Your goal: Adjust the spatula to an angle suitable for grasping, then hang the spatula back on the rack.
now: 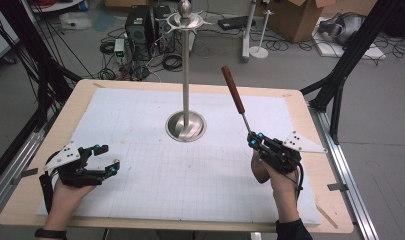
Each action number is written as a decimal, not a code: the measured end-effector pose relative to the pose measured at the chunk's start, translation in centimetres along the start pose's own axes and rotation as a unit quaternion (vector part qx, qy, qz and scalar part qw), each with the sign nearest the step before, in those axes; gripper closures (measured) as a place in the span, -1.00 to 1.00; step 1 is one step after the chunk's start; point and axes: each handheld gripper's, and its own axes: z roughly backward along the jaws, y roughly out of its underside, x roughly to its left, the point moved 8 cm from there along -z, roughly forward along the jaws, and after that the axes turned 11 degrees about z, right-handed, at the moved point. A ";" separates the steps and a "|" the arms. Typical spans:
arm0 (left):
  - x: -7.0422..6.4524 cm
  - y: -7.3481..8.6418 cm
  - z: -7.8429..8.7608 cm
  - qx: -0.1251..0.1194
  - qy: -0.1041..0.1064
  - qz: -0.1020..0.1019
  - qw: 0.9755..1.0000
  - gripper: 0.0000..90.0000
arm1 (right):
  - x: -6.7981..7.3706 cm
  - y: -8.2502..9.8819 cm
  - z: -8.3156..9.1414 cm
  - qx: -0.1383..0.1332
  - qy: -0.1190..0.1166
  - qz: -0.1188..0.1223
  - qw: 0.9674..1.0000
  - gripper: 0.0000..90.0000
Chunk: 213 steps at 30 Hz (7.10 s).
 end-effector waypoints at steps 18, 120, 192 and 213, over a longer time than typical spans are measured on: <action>-0.1 -0.3 0.4 -0.007 -0.003 -0.004 1.000 -0.55 | 1.4 -3.1 0.4 -0.060 -0.003 0.013 0.998 0.88; 0.0 -0.7 0.8 -0.016 0.007 -0.004 1.000 -0.55 | 3.9 -8.0 -7.8 -0.103 0.051 0.018 0.993 0.88; 0.0 -0.7 0.8 -0.014 0.008 -0.005 1.000 -0.55 | 5.0 -7.2 -9.4 -0.081 0.123 0.061 0.987 0.88; 0.1 -0.5 0.7 -0.011 0.008 -0.003 1.000 -0.55 | 4.1 -7.0 -10.4 -0.080 0.134 0.054 0.986 0.88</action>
